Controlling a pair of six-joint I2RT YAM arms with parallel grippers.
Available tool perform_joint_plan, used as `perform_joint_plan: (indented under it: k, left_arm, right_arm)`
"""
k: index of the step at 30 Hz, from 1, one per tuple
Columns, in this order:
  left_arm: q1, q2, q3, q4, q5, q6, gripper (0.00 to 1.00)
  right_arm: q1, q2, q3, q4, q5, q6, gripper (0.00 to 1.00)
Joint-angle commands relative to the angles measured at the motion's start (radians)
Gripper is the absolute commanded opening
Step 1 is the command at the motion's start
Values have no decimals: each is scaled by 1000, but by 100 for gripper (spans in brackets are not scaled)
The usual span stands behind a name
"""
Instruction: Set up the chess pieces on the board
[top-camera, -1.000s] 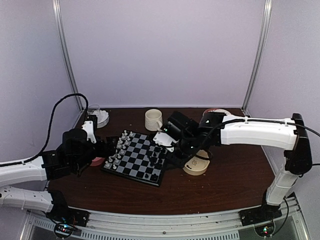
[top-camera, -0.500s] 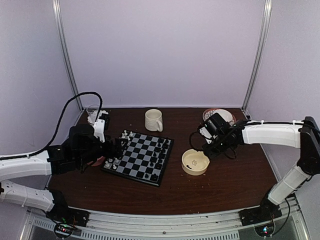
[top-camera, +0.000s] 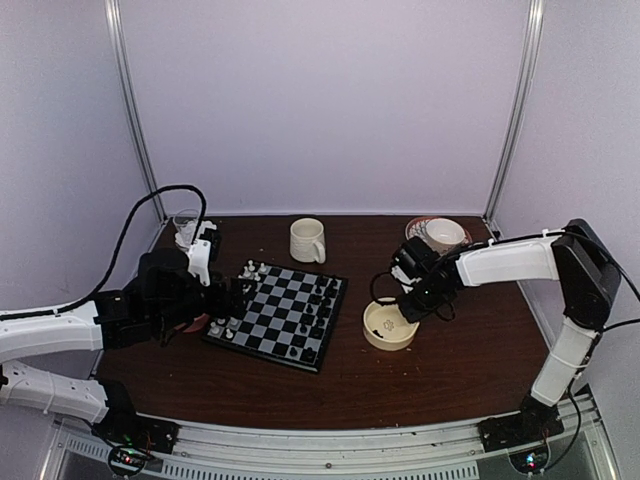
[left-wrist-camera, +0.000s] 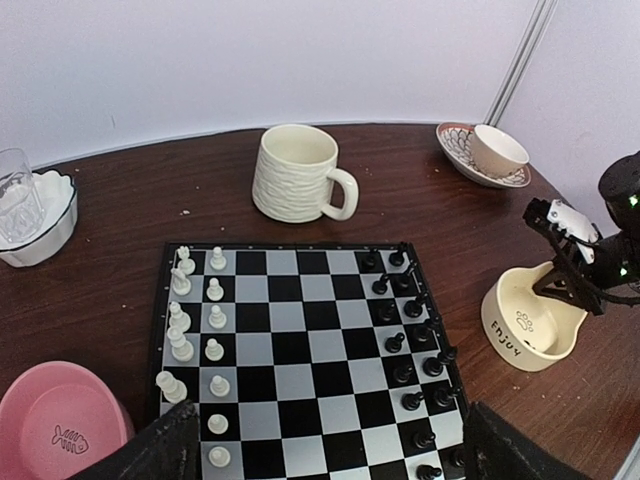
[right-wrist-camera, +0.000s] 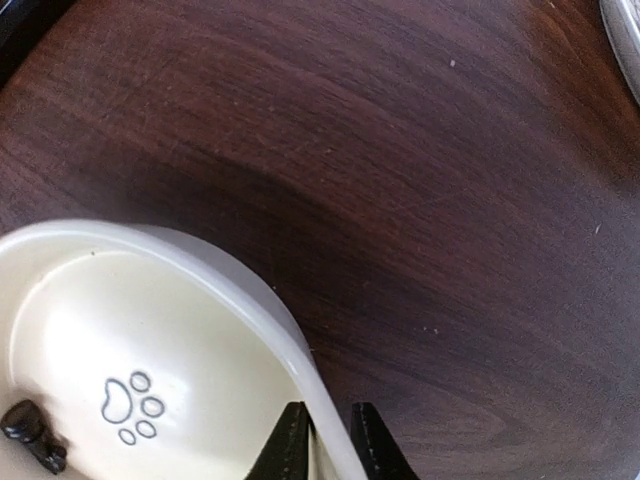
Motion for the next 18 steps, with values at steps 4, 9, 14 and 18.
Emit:
perform_joint_plan:
  k: [4, 9, 14, 18]
  left_arm:
    - [5, -2, 38, 12, 17, 10, 91]
    - [5, 21, 59, 7, 57, 21, 88]
    - [4, 61, 80, 15, 116, 44, 83]
    - [3, 86, 86, 45, 187, 69, 82]
  right_arm:
    - [26, -66, 36, -4, 45, -42, 0]
    - [113, -140, 44, -57, 249, -68, 0]
    - [200, -212, 29, -61, 441, -91, 0]
    - [255, -253, 5, -36, 534, -104, 0]
